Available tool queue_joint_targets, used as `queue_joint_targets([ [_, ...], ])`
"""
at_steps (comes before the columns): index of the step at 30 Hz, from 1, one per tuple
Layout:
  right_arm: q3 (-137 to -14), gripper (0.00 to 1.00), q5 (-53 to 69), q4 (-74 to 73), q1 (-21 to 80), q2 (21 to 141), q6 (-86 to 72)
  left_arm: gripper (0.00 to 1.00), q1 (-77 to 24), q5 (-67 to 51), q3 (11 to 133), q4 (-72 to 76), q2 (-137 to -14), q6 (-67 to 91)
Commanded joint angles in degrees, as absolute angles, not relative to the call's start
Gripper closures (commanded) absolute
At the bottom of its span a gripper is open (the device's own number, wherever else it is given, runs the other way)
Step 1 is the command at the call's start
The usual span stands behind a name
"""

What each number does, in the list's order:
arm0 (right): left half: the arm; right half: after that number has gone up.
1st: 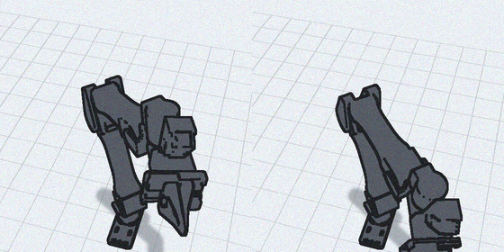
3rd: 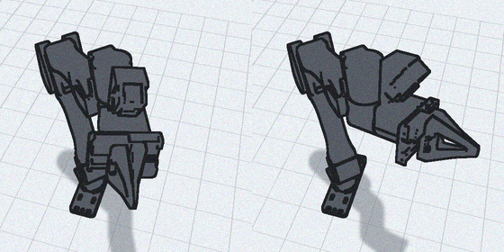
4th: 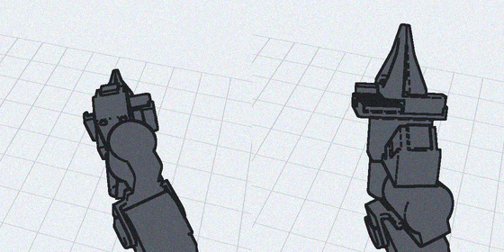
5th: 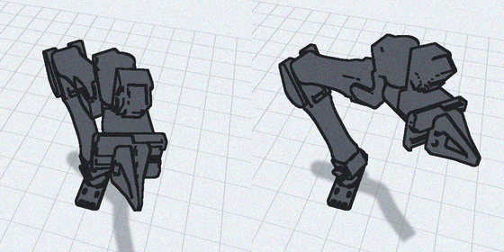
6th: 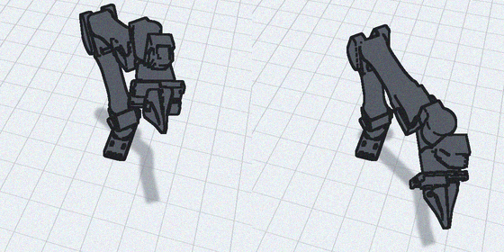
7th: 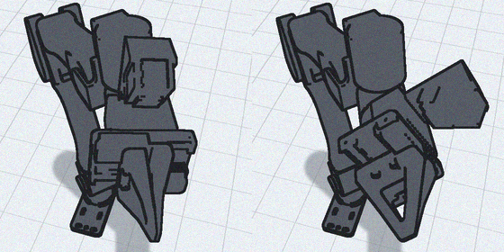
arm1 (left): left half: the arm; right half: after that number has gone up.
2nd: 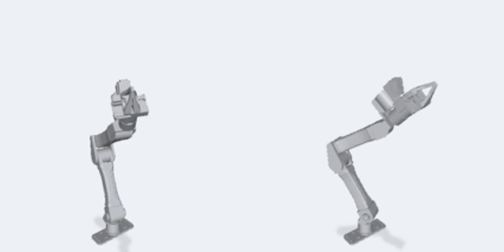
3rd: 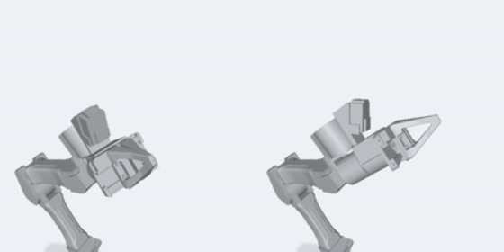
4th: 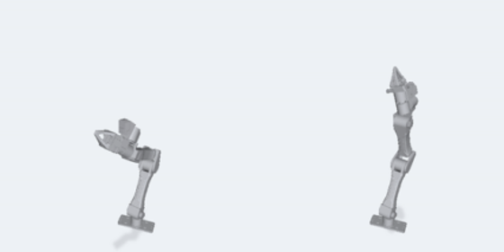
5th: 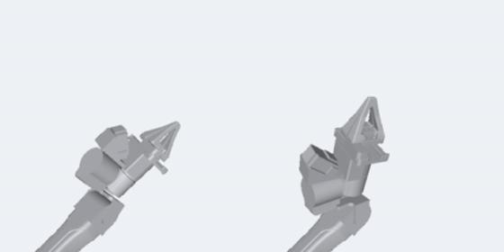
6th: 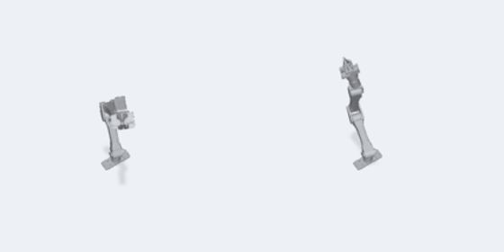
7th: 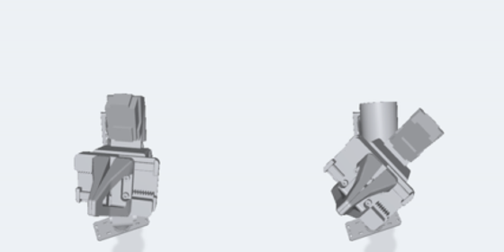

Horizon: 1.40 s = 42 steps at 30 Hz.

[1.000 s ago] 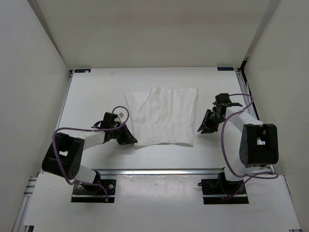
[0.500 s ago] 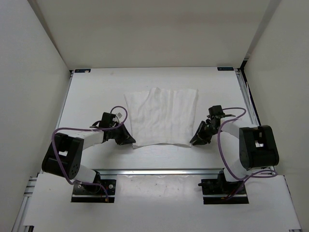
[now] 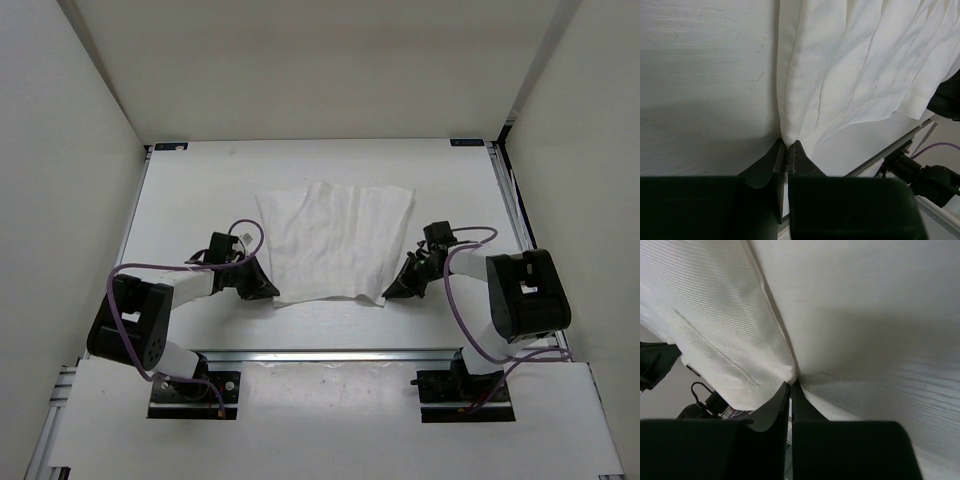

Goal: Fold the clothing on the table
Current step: Fold the skirt

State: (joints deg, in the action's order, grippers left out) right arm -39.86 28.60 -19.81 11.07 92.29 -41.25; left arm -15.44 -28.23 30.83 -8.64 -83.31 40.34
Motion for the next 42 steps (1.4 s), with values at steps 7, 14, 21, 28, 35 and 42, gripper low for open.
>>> queue_joint_targets([
  [7, -65.97, 1.00, 19.89, -30.19, 5.99, 91.48, -33.68, 1.00, -8.89, -36.46, 53.06, -15.55, -89.81, 34.36],
  [14, -84.12, 1.00, 13.61, -36.83, 1.15, 91.15, -27.69, 1.00, -1.59, -39.29, 64.60, -13.18, -88.69, 37.71],
  [21, -67.95, 1.00, 19.33, -30.15, 3.77, 80.17, -25.23, 1.00, -0.79, -46.49, 51.86, -8.09, -82.37, 39.03],
  [28, -71.26, 1.00, 12.86, -30.48, 9.39, 63.29, -16.11, 1.00, 2.02, -68.97, 48.89, 24.93, -71.21, 62.04],
  [35, -72.95, 1.00, 12.48, -34.02, 13.89, 52.22, -12.74, 1.00, 3.96, -71.89, 44.20, 58.29, -59.79, 89.84],
  [42, -68.39, 1.00, 21.06, -29.47, 5.83, 57.36, -14.58, 1.00, 6.24, -64.01, 39.55, 33.47, -61.42, 74.50],
])
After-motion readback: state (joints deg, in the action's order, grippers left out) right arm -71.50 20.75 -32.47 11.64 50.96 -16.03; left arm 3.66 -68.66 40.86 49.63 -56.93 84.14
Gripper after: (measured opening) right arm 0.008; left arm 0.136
